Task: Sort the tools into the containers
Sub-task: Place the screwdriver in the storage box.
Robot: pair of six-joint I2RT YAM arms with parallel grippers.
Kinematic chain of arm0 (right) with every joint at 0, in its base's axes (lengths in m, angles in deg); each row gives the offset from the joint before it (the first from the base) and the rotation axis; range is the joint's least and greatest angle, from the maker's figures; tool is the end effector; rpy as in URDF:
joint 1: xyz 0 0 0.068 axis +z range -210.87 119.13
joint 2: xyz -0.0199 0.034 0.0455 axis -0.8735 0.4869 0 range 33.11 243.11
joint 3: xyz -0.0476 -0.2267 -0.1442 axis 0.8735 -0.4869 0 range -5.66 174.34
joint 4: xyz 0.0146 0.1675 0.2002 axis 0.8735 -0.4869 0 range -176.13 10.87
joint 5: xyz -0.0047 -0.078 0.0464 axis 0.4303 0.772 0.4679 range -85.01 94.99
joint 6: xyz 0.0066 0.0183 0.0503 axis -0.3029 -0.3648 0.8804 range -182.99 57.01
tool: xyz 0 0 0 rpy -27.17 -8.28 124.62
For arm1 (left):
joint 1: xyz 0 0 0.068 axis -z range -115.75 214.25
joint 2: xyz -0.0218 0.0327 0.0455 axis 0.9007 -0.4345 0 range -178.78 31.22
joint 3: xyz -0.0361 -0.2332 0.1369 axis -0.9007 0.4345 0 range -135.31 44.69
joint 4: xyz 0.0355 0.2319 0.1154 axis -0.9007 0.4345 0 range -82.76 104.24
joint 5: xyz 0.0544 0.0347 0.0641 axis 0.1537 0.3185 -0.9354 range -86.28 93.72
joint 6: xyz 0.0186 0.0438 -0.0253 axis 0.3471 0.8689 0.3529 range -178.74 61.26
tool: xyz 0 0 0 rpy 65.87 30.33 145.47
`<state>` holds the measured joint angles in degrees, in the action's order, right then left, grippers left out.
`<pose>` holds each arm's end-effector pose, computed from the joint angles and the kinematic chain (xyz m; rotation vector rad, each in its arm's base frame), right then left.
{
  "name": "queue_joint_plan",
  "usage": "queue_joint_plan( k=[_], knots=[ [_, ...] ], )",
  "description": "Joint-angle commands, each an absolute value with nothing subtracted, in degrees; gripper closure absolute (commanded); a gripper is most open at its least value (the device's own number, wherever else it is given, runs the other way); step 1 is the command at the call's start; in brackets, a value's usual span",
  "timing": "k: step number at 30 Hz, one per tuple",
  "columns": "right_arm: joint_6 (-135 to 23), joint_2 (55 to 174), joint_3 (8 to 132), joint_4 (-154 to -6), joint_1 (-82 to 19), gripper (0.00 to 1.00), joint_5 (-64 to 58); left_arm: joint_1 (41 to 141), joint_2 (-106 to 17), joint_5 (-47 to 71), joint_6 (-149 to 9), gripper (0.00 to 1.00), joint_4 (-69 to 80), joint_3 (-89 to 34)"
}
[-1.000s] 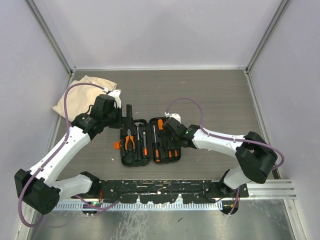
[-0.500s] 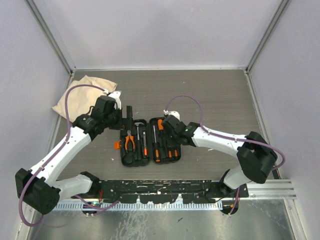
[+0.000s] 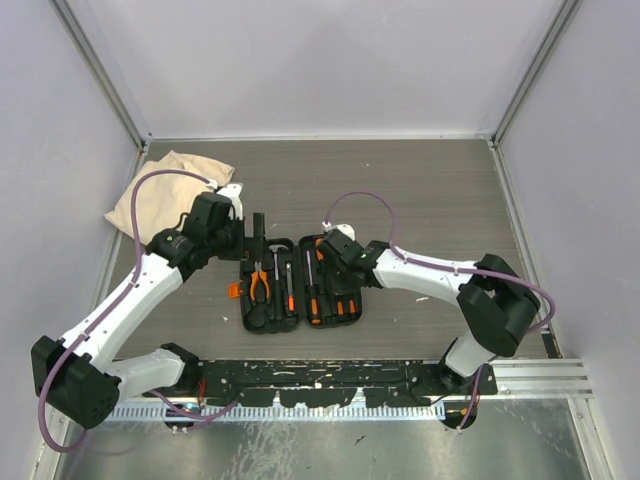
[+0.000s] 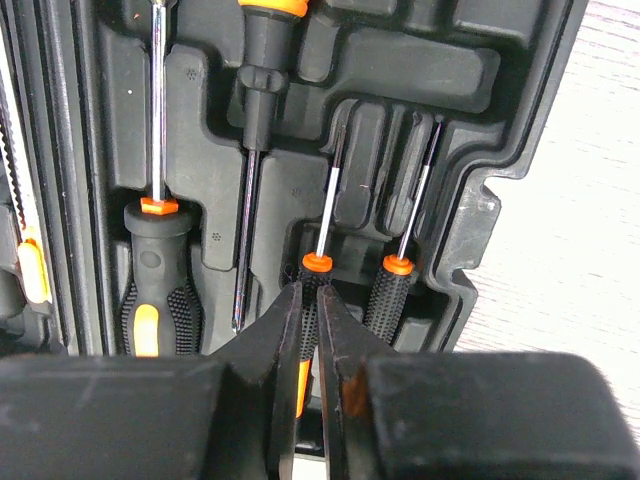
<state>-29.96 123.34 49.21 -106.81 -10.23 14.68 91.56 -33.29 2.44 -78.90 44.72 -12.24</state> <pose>0.1981 0.2321 0.1875 -0.3548 2.6457 0.2582 0.2088 -0.1071 0.3014 0.1380 2.3848 -0.3734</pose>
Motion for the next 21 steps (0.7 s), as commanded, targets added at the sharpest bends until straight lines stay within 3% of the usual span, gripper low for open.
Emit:
queue_joint_plan(
  k=[1,9,21],
  knots=[
    [-30.13,125.75,51.83,-109.24,-9.54,0.85,15.11,91.50,-32.85,2.22,-78.96,0.01,42.61,-12.42],
    [-28.97,130.20,52.79,-113.44,-6.49,0.91,16.42,91.50,-33.03,2.23,-79.09,0.01,42.41,-12.19],
    [-24.06,133.95,43.96,-109.31,-4.90,0.94,16.11,91.54,-32.85,2.27,-79.44,0.01,42.06,-11.12]
  ],
)
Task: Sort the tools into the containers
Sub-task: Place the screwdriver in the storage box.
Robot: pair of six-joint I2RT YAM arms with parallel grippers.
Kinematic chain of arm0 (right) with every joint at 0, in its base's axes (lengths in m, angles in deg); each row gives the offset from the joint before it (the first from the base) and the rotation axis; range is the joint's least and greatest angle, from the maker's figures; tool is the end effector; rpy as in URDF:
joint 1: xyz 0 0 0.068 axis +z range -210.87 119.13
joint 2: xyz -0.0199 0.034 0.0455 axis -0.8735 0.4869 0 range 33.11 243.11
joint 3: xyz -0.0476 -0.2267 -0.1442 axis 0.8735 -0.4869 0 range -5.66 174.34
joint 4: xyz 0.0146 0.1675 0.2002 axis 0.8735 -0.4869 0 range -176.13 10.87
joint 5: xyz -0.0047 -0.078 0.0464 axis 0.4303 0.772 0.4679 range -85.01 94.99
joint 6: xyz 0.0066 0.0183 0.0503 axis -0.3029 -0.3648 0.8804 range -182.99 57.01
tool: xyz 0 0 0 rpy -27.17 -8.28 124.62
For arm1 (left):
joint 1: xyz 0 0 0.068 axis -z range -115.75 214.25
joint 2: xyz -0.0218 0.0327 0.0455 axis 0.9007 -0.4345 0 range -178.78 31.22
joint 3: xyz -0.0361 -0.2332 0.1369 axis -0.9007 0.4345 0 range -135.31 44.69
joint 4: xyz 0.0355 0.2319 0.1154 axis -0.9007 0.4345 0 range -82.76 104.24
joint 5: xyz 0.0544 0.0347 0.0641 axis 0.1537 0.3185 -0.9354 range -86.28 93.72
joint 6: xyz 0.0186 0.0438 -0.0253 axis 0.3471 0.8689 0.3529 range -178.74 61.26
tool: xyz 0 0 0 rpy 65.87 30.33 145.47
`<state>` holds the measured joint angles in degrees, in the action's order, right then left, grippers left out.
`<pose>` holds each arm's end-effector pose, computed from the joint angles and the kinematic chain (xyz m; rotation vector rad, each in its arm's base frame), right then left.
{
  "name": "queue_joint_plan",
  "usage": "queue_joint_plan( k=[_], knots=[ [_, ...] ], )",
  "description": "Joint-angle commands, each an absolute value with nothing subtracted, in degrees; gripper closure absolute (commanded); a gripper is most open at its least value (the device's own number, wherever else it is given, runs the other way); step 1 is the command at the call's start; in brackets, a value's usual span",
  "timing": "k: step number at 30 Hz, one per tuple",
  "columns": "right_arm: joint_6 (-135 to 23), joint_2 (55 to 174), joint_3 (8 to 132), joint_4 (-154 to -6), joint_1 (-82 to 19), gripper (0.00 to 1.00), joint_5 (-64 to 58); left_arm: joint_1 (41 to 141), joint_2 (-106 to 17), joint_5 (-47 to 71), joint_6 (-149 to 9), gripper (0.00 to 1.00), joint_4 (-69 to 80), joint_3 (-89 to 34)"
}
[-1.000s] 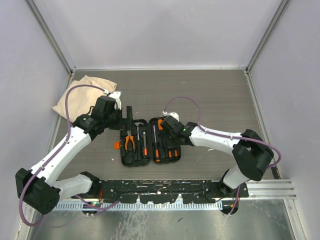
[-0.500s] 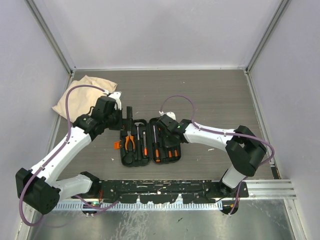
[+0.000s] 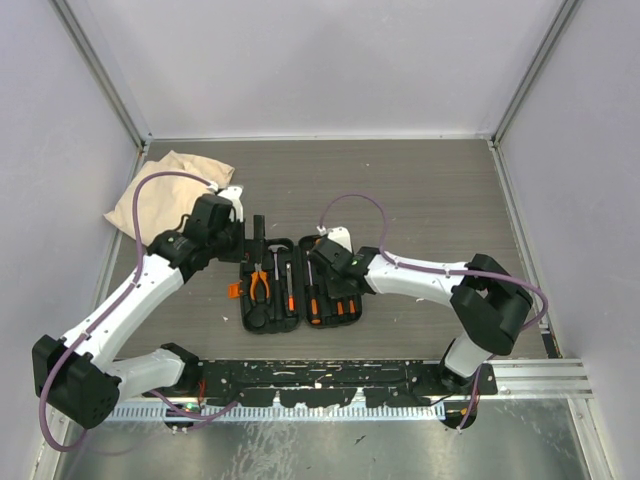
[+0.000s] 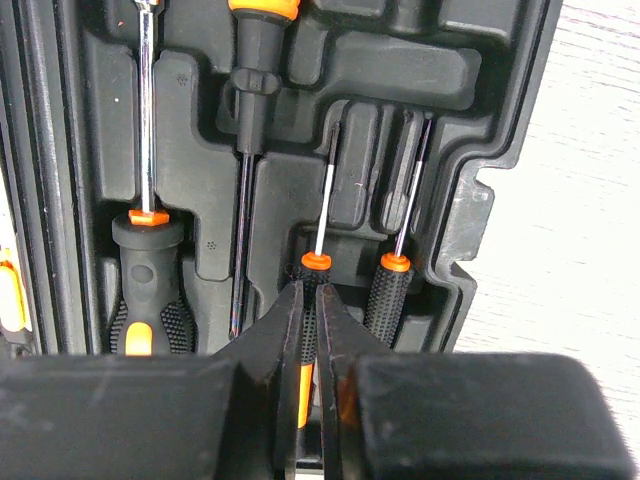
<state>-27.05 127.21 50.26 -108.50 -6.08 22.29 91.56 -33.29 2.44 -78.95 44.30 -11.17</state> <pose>0.1872 0.2471 0.1728 -0.3554 2.6310 0.0912 0.2084 -0.1069 0.2959 0.1378 2.3960 -0.3691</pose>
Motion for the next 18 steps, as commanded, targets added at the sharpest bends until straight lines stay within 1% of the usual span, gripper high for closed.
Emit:
queue_joint_plan(
  k=[1,18],
  knots=[
    [-24.06,134.26,43.72,-109.23,-4.95,0.94,15.93,91.55,-32.87,2.34,-79.48,0.00,42.05,-11.19],
    [-19.78,140.94,35.63,-104.17,-1.01,0.96,9.49,91.49,-33.03,2.62,-80.74,0.00,41.75,-10.42]
  ],
)
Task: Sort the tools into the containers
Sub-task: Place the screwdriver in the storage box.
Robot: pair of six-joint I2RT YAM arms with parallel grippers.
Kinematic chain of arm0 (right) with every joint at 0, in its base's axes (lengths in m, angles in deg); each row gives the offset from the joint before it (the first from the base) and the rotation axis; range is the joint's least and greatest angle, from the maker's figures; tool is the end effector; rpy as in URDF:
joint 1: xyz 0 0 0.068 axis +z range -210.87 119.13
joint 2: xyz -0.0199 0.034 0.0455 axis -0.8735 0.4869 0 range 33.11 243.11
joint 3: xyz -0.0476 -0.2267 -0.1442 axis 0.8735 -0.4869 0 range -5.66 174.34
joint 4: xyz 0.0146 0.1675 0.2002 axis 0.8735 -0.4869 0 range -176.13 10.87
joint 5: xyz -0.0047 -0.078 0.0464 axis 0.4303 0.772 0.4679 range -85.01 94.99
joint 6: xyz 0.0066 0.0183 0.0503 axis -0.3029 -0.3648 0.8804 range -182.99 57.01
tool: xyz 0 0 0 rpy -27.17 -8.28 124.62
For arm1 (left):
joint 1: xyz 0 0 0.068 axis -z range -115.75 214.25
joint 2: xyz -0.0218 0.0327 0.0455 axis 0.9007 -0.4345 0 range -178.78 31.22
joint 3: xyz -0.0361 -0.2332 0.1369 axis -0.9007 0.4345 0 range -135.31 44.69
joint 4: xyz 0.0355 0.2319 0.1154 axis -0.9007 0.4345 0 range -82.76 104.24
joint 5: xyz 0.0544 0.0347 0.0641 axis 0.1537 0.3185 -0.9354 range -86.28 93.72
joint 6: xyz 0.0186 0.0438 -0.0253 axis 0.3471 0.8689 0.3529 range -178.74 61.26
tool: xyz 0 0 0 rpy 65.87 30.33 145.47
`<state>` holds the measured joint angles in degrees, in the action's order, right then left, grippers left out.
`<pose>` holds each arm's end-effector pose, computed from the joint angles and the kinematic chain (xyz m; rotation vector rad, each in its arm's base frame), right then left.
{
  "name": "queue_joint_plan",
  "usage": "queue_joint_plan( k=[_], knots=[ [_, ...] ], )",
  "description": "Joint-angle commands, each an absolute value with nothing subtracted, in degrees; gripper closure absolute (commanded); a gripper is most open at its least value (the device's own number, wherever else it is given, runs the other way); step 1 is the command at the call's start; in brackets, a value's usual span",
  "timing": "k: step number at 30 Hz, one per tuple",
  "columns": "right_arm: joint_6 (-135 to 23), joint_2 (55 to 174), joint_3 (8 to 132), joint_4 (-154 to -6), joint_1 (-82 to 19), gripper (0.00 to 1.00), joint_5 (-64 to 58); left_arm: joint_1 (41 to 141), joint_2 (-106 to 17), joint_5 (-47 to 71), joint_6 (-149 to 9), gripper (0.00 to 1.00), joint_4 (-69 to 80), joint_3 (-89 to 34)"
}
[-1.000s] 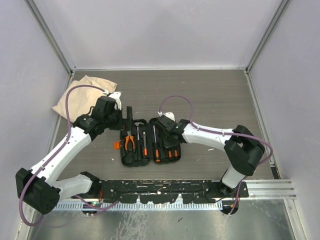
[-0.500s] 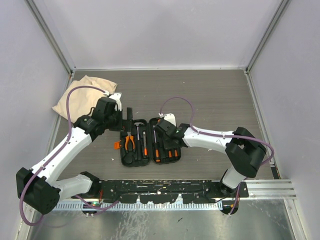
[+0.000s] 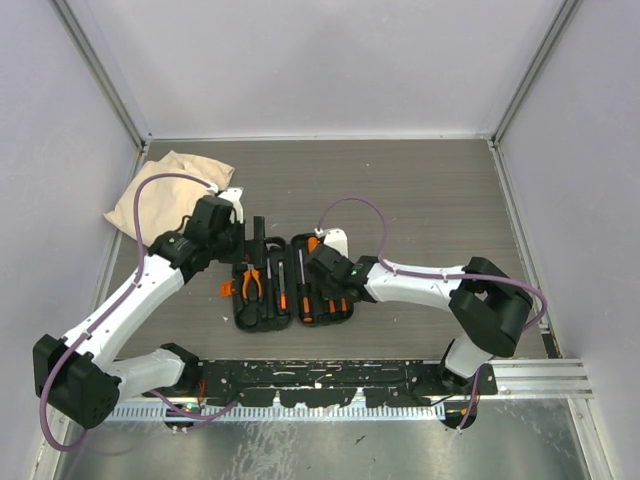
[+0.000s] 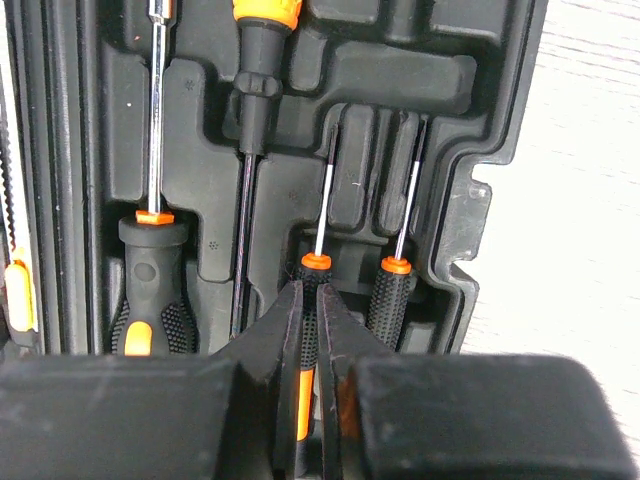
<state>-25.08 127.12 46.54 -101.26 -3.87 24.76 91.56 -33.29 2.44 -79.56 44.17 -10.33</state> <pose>0.1780 0.2521 0.1618 -0.3254 2.5636 0.1361 0.2078 -0.1066 0.2913 0.1259 2.4096 -0.3689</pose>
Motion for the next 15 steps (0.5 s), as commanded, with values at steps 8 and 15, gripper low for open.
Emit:
queue_joint_plan(
  k=[8,15],
  knots=[
    [-18.82,137.35,35.64,-107.23,-0.49,0.96,12.42,91.49,-32.95,2.82,-81.44,0.00,41.27,-9.96],
    [-21.64,132.69,40.07,-112.94,-4.91,0.94,18.43,91.50,-32.95,2.76,-81.42,0.00,41.78,-10.68]
  ],
)
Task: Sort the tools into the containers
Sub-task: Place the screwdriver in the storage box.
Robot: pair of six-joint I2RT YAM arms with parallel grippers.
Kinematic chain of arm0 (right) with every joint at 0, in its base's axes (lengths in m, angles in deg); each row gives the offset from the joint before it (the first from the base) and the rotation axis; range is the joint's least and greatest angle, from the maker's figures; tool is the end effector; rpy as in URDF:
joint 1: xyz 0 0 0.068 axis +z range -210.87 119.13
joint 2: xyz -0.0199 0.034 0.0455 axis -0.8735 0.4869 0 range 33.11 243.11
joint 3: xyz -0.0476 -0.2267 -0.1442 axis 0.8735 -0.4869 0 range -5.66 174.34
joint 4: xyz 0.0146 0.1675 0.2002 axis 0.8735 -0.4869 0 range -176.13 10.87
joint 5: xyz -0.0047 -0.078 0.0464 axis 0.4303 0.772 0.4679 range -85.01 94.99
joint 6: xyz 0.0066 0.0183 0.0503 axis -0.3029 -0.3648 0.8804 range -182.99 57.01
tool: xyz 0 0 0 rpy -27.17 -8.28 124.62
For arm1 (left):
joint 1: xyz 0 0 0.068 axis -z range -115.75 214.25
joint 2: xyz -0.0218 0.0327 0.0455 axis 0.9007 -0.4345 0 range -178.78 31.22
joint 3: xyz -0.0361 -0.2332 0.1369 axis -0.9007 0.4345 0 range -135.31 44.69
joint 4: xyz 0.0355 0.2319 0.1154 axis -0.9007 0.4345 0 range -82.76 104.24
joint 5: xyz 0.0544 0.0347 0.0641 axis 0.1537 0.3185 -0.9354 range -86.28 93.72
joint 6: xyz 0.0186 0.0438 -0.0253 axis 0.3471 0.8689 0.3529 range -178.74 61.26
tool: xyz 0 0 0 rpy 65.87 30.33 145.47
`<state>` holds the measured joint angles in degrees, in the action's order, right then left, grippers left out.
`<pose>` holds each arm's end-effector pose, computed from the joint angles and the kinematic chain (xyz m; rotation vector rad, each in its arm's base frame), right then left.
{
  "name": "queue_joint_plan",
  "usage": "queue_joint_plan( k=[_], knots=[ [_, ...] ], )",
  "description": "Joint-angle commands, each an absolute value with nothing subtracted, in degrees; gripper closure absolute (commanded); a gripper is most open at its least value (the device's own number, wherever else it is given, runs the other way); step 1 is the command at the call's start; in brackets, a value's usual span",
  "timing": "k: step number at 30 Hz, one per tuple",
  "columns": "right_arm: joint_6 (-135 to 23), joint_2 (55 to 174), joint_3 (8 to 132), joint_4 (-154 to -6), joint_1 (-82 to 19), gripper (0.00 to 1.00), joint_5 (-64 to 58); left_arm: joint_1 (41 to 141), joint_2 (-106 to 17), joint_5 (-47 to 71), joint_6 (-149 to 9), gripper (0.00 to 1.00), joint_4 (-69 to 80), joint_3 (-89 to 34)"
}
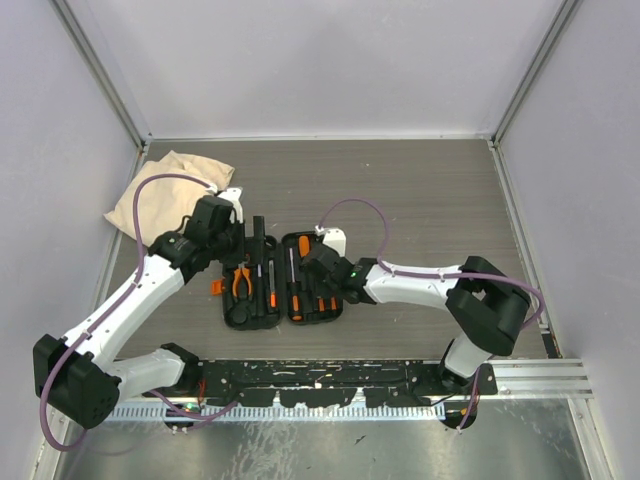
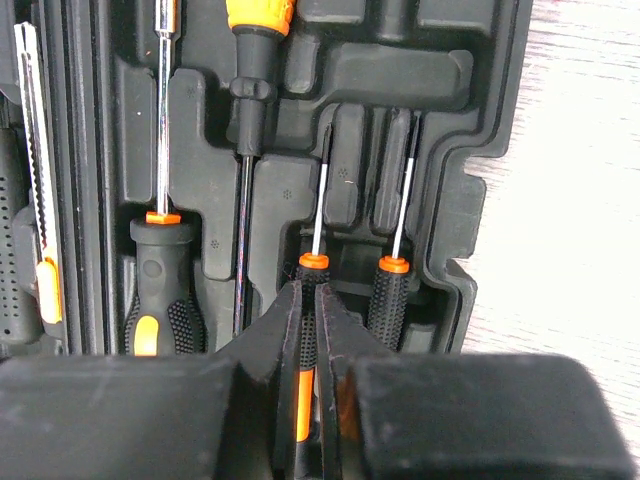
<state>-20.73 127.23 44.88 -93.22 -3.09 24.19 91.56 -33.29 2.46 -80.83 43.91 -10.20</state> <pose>0.1780 0.2606 0.1605 -0.2173 2.5086 0.2853 0.2080 -0.1067 0.2909 0.0993 2.4106 -0.3804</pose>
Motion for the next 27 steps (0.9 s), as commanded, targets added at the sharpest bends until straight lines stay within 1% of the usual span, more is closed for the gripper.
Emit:
queue_joint_plan(
  k=[1,6,9,12,18,22,25,27],
  knots=[
    [-22.14,131.96,40.00,-113.37,-5.92,0.94,19.27,91.49,-32.86,2.75,-81.42,0.00,41.79,-10.60],
    [-25.47,126.74,38.44,-113.86,-11.54,0.93,20.48,91.50,-32.64,2.69,-81.48,0.00,41.79,-10.31],
    [-28.08,124.26,39.43,-113.34,-12.75,0.92,20.58,91.52,-32.67,2.75,-81.88,0.00,41.64,-9.93],
    [-29.83,121.46,41.62,-112.20,-12.79,0.88,19.50,91.52,-32.67,3.07,-82.52,0.00,41.22,-9.64],
    [-32.60,115.57,48.65,-110.16,-12.78,0.76,18.00,91.54,-32.50,3.19,-83.75,0.00,40.93,-9.44],
    [-33.49,112.24,52.04,-109.00,-12.71,0.70,18.22,91.51,-32.48,3.14,-84.44,0.00,40.67,-8.94],
    [-33.51,111.64,53.55,-110.50,-12.79,0.68,18.09,91.53,-32.63,3.18,-84.77,0.00,40.57,-8.63],
    [-33.04,112.30,54.03,-112.83,-12.79,0.69,18.17,91.50,-32.74,3.10,-84.93,0.00,40.33,-8.50]
  ],
)
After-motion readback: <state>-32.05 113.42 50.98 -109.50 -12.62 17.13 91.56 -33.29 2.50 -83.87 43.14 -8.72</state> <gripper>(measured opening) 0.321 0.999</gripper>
